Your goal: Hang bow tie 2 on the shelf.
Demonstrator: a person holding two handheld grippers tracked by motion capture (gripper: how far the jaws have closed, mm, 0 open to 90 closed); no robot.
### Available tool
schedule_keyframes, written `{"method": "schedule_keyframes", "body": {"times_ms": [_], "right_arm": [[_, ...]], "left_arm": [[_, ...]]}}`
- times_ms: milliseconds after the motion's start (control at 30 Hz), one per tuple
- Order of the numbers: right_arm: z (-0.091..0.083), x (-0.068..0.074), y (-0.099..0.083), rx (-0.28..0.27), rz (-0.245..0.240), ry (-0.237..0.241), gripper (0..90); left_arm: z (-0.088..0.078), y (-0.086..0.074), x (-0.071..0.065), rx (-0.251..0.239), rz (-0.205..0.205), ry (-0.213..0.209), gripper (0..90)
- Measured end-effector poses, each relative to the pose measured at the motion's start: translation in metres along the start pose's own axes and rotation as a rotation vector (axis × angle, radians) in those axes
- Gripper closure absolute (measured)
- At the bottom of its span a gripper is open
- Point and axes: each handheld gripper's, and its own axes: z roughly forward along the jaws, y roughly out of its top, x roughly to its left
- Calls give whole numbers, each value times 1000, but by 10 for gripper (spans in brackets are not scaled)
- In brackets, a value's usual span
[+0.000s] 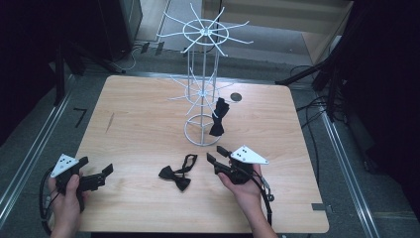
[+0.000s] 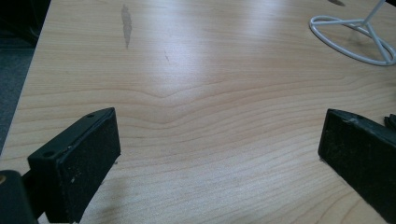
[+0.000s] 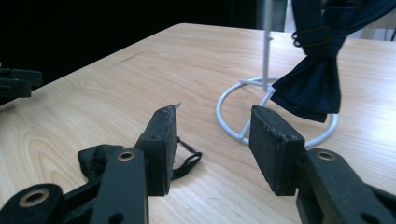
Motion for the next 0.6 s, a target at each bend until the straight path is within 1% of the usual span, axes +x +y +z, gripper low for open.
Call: {"method": "schedule_keyframes", "body": {"times_ms": [300,333,367,600], "right_arm": [[9,14,-5,34,-2,39,547],[9,14,-5,34,-2,39,547],[12,18,-5,47,-7,44,555],[18,28,-8,81,1,68,609]], "left_arm": [[0,0,0,0,1,0,0],[0,0,0,0,2,-1,0],[0,0,0,2,2,-2,0],[0,0,0,0,2,-2,0]]}}
